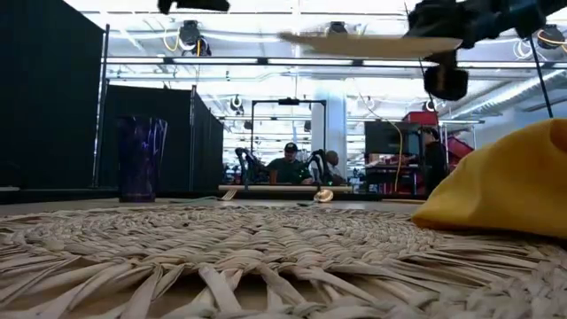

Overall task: Set table place
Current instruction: Put the white patterned plate to the center of the brown placemat

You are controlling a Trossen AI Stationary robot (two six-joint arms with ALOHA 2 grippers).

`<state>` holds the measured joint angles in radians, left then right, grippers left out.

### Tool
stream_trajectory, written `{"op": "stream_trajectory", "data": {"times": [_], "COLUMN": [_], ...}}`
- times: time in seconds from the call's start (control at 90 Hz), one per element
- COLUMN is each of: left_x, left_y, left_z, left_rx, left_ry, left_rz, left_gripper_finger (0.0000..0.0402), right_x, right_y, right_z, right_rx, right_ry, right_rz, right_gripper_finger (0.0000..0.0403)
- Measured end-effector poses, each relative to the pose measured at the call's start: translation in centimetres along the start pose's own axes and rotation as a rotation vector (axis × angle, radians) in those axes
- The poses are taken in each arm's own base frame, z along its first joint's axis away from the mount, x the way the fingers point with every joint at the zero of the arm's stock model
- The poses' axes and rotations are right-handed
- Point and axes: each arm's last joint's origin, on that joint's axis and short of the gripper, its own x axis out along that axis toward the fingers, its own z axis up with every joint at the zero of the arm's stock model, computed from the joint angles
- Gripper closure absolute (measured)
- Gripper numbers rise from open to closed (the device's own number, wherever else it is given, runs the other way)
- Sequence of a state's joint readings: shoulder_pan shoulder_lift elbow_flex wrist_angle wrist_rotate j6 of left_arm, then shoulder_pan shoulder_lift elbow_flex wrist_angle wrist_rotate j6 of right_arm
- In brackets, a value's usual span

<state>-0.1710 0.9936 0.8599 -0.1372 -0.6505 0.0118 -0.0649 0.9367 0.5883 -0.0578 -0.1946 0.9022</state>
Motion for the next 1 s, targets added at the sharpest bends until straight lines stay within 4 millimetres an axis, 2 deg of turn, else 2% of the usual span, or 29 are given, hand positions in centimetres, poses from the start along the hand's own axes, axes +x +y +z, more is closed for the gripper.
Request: {"op": "stream_trajectory", "data": {"times": [0.289, 0.511, 0.667, 1.0], "left_x": [-0.8, -0.9, -1.0, -1.0], "left_y": [-0.5, -0.4, -0.3, -0.3], "left_z": [-0.5, -0.4, -0.3, -0.3], "left_rx": [0.042, 0.067, 0.072, 0.087], "left_ry": [0.001, -0.006, -0.01, -0.012], "left_rz": [0.011, 0.02, 0.02, -0.006], "left_gripper_finger": [0.0402, 0.0402, 0.0402, 0.0402], "right_x": [7.7, 12.7, 14.7, 16.9], "right_y": [1.0, 2.9, 3.9, 2.1], "right_z": [-2.1, -3.7, -4.7, -7.6], "right_rx": [0.06, 0.065, 0.05, 0.116], "right_ry": [0.051, 0.138, 0.181, 0.273], "right_rz": [0.048, 0.028, -0.005, -0.098], "right_gripper_finger": [0.0402, 0.0402, 0.0402, 0.0402]}}
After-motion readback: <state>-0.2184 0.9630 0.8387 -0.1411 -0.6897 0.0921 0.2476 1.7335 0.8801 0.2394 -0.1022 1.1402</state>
